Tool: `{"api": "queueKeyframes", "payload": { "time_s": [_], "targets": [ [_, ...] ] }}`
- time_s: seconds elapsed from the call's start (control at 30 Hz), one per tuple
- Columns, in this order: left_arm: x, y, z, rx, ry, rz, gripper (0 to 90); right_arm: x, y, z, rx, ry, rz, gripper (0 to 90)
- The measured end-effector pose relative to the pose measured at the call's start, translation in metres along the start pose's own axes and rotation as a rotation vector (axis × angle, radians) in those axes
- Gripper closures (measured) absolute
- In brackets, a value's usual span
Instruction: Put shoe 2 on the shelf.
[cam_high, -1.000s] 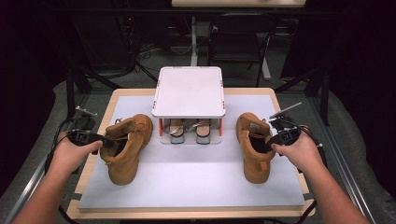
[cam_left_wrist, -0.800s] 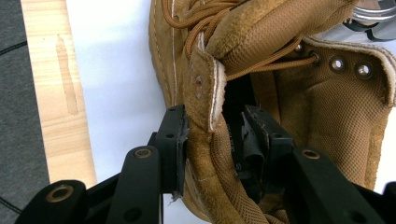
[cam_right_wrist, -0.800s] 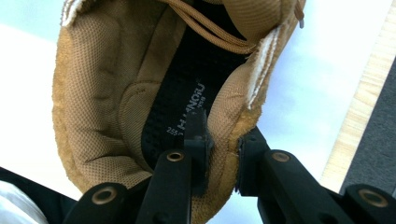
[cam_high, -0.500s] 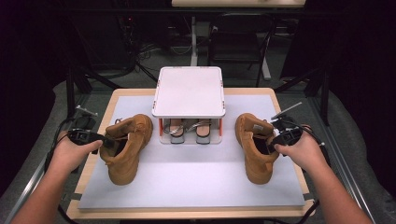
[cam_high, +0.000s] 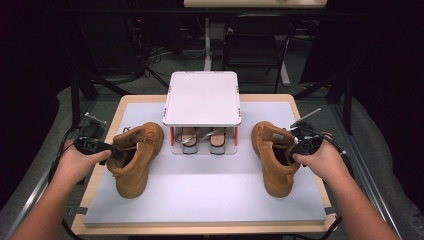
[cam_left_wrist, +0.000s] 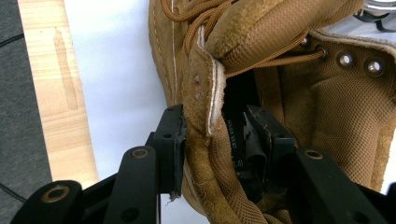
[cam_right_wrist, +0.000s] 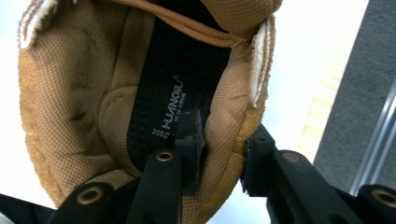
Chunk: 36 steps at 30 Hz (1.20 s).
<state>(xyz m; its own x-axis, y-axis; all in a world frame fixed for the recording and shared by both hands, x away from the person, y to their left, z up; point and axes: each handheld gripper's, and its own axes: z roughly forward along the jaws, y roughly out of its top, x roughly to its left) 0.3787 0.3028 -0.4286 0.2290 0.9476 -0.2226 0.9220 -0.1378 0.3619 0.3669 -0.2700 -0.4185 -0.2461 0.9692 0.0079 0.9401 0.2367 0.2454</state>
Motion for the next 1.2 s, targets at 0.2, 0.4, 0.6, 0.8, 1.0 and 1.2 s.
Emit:
{"api": "queueKeyframes", "payload": {
  "time_s": [0.2,0.4,0.6,0.8,1.0,1.2],
  "targets": [
    [-0.002,0.004,0.002,0.032,0.008,0.004,57.3,0.004,0.003,-0.001,0.027,-0.036,0.024,63.8],
    [-0.003,0.01,0.002,0.078,0.016,0.011,56.5,0.005,0.005,-0.002,0.049,-0.029,0.045,58.4],
    [-0.001,0.017,0.007,0.124,0.017,-0.004,55.3,0.006,0.008,-0.001,0.066,-0.042,0.07,57.1],
    [-0.004,0.019,0.014,0.166,0.031,-0.002,54.6,0.004,0.009,0.0,0.079,-0.036,0.094,57.0],
    [-0.006,0.021,0.018,0.19,0.06,0.017,57.1,0.003,0.01,0.003,0.089,-0.038,0.118,57.0],
    [-0.008,0.023,0.022,0.232,0.098,0.008,61.0,0.004,0.011,0.007,0.122,-0.037,0.133,57.1]
  ]
}}
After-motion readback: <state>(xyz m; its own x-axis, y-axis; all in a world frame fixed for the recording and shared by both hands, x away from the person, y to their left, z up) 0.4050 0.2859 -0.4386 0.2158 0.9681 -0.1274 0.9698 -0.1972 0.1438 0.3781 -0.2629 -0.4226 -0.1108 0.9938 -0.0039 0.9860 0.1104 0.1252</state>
